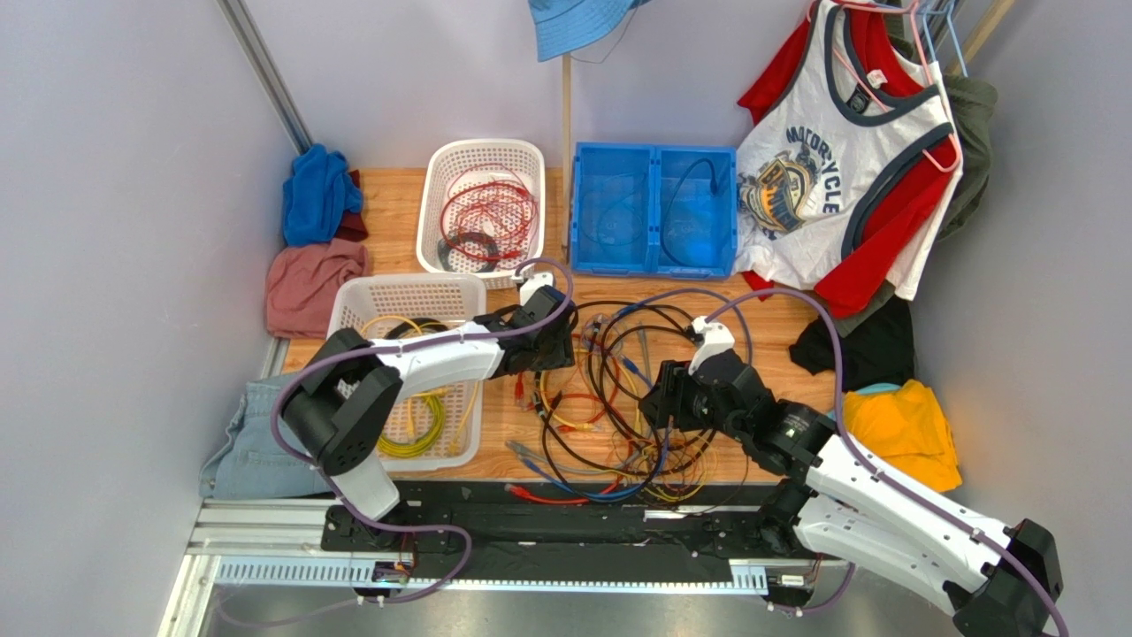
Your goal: Untangle the cables
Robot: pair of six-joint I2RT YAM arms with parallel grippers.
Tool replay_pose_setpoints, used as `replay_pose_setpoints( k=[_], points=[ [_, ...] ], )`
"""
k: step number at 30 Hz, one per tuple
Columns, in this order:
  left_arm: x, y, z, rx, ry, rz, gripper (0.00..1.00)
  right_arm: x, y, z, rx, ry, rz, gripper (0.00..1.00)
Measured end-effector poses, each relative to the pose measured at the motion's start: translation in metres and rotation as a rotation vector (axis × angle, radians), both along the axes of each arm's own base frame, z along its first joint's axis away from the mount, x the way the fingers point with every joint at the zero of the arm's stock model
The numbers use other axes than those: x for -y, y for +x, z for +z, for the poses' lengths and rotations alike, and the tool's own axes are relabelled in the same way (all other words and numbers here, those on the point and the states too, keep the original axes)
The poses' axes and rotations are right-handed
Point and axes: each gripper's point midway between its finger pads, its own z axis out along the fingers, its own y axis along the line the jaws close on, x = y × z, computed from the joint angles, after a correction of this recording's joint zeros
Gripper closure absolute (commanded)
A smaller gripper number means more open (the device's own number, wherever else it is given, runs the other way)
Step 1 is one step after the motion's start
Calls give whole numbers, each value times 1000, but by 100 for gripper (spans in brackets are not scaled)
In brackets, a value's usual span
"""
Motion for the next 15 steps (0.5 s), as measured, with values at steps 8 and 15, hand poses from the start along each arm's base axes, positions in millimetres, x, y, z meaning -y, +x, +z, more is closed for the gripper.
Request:
replay_pose_setpoints(
  k=[8,15],
  points=[
    [-8,-5,-25,-50,63,5,45,1,0,5,20,11,4,41],
    [-8,-4,-26,-51,63,9,84,1,0,5,22,6,4,41]
  ],
)
